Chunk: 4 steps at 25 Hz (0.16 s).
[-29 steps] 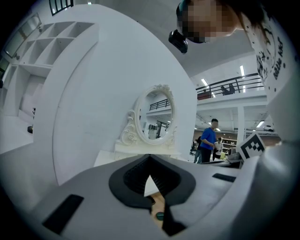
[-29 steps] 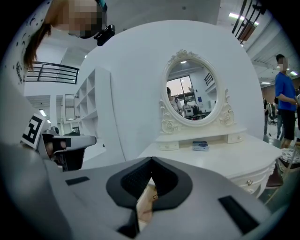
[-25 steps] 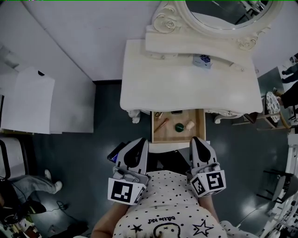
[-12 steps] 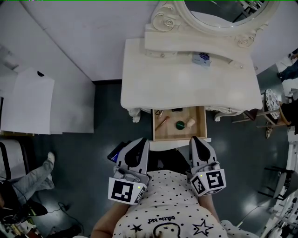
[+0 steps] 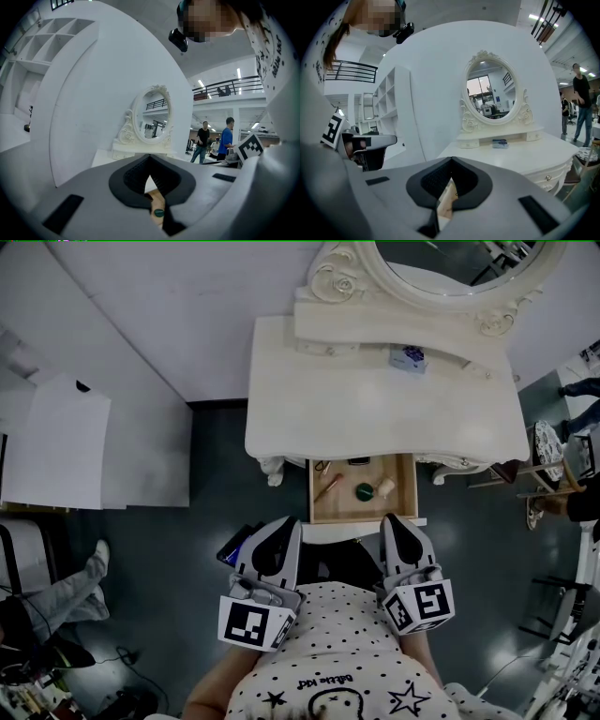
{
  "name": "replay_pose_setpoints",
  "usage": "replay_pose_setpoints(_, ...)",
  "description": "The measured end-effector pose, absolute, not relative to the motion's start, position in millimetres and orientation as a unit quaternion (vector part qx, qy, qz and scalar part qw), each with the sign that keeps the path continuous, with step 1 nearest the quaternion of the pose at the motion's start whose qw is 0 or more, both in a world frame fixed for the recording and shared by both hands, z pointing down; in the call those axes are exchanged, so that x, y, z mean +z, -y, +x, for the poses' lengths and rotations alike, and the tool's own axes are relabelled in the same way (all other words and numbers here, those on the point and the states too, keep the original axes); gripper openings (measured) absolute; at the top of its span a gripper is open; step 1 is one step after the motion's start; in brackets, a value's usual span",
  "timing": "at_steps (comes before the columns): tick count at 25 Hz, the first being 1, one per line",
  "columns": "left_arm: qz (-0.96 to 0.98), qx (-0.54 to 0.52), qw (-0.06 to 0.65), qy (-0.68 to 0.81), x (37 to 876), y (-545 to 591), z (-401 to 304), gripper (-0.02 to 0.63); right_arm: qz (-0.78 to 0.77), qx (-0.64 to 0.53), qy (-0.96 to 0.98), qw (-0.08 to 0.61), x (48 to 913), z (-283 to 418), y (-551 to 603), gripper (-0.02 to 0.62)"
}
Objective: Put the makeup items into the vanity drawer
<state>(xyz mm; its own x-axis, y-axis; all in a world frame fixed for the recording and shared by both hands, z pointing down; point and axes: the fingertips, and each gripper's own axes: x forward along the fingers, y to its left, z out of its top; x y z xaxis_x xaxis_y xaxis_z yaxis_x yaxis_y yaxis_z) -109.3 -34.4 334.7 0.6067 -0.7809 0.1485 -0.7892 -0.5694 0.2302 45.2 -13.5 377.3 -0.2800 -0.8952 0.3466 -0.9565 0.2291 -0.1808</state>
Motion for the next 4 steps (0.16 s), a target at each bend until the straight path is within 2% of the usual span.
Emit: replay_pose_setpoints(4,0.886,0.014,0.137,0.442,335.4,35.9,-109.3,0.002,0.595,0.180,0.779,0.086,378.5,44.9,14.5,0.008)
